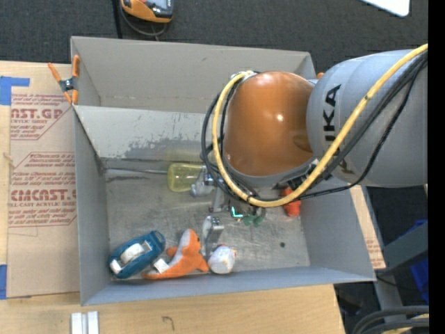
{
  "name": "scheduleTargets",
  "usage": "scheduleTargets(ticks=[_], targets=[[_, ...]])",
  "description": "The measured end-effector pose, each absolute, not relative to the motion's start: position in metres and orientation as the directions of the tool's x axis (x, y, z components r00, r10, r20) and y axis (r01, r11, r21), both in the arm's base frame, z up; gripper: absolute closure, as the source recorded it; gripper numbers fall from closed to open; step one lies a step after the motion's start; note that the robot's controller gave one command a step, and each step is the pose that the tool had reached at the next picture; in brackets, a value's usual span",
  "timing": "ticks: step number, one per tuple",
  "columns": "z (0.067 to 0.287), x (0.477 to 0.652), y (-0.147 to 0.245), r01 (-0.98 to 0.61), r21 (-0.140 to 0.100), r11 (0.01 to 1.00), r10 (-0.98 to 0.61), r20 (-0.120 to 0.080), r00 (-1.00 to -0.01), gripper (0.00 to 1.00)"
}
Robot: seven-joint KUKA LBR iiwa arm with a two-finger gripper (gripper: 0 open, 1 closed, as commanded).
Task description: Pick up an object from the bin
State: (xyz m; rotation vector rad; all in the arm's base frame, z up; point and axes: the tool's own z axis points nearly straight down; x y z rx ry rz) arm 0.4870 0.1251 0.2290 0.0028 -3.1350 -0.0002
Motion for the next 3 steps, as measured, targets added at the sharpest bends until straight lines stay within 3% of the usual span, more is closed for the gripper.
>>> scheduleTargets(ticks=[1, 3], targets=[[0.232, 0.489, 0.124, -0.001, 0.001, 1.000, -0.001, -0.001, -1.000, 0.00], [0.116, 0.483, 0.135, -0.159, 0.001, 0.987, -0.159, 0.003, -0.987, 0.00]])
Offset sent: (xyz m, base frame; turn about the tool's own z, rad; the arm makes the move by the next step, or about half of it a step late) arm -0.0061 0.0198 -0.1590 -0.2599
